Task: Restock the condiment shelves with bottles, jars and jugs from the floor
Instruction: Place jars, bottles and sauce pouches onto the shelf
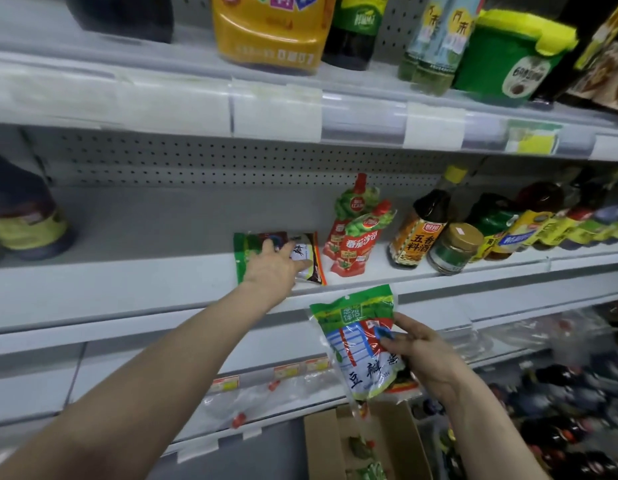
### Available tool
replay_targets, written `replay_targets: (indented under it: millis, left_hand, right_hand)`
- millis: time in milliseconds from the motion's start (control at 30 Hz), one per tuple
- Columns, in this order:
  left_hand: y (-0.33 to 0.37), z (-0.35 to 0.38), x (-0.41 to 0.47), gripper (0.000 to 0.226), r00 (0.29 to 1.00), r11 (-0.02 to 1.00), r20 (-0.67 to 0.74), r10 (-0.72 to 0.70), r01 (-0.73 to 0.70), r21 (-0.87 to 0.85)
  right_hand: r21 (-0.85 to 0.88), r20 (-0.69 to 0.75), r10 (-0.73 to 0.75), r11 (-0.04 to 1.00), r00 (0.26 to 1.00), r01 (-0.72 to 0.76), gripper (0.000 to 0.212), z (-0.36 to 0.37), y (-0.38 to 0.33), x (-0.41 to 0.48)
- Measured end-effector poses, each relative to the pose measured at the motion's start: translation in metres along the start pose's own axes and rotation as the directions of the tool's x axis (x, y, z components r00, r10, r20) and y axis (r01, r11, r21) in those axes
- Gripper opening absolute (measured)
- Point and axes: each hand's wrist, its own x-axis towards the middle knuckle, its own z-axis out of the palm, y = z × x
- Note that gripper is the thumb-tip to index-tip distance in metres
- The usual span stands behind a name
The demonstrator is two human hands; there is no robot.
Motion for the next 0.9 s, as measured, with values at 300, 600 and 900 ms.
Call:
replay_targets:
  millis: [300,600,900]
  left_hand:
    - [-0.063,0.004,-0.018,0.041,0.961,0.877,-0.268,-0.068,-0.07,-0.475]
    - [-0.046,0.014,0.005,0.059,0.998,0.902,-0.047,-0.047,0.022,-0.43]
    - [0.003,-0.012,-0.034,0.039,0.883,0.554,-0.191,-0.428,0.09,-0.827]
  right_hand:
    - [-0.004,0.047,-0.016,1.0,0.999,0.016,0.048,0.009,0.002,-0.002]
    - [0.103,0.07,-0.013,0.995,0.997,0.006,0.044,0.007,-0.003,-0.002]
    - [0.19,0.147,0.0,0.981,0.989,-0.029,0.043,0.017,-0.011,0.0]
